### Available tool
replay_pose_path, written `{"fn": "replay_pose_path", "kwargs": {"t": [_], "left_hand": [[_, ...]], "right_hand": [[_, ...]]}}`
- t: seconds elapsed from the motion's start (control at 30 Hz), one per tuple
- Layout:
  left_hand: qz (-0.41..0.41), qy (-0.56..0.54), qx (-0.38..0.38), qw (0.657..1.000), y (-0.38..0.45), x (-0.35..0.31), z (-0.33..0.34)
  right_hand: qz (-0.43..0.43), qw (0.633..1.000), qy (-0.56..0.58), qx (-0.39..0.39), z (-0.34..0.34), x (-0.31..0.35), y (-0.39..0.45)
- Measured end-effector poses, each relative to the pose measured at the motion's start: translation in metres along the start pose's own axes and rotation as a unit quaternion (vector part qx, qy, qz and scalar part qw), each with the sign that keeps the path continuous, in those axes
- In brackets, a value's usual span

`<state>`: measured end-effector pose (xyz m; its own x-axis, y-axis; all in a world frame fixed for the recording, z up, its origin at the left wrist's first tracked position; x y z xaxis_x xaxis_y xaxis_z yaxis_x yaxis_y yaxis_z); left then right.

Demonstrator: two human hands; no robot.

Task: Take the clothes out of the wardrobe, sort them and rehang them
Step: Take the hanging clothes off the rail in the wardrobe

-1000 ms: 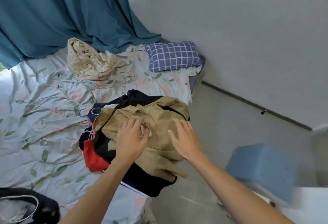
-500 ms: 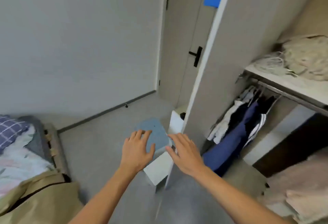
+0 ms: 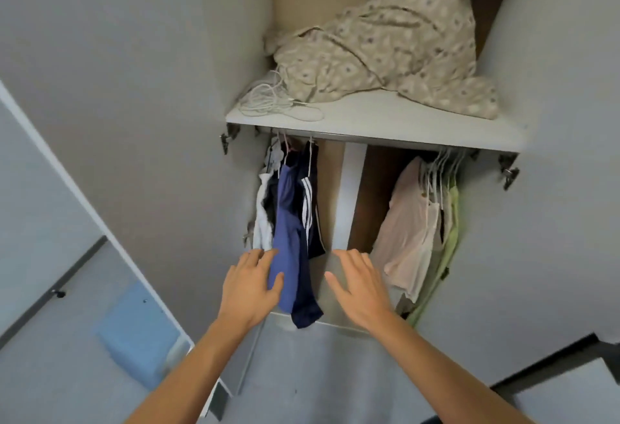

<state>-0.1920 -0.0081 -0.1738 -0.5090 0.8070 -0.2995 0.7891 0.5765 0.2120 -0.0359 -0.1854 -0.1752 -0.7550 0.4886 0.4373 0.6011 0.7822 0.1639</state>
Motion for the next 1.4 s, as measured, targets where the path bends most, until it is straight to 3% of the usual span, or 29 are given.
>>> {"fn": "replay_pose_path", "kwargs": {"t": [0.37, 0.73, 1.0, 1.4], "left_hand": [[-0.008, -0.022, 0.029, 0.999, 0.065, -0.086, 0.056], [-0.019, -0.043, 0.057, 0.997, 0.145, -0.105, 0.091], [-0.046, -0.094, 0.071, 0.992, 0.242, -0.08, 0.141], [-0.166, -0.131, 0.12, 0.97, 0.353, -0.008, 0.204]], "right_hand": [[0.079, 0.996, 0.002, -0.032, -0.047, -0.123, 0.035], [0.169, 0.985, 0.004, -0.042, -0.039, -0.2, 0.086], [0.253, 0.964, -0.065, -0.038, -0.033, -0.245, 0.147], [0.42, 0.887, -0.191, 0.003, -0.002, -0.304, 0.194]]}}
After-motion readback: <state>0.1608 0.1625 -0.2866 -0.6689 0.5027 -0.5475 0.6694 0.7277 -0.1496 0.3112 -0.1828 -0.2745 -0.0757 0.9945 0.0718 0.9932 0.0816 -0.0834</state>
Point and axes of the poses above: each hand's wrist, its own y-axis towards the middle knuckle, its own z-axis out of the palm, x = y × z, the point moved 6 cm from there along y, towards the middle knuckle
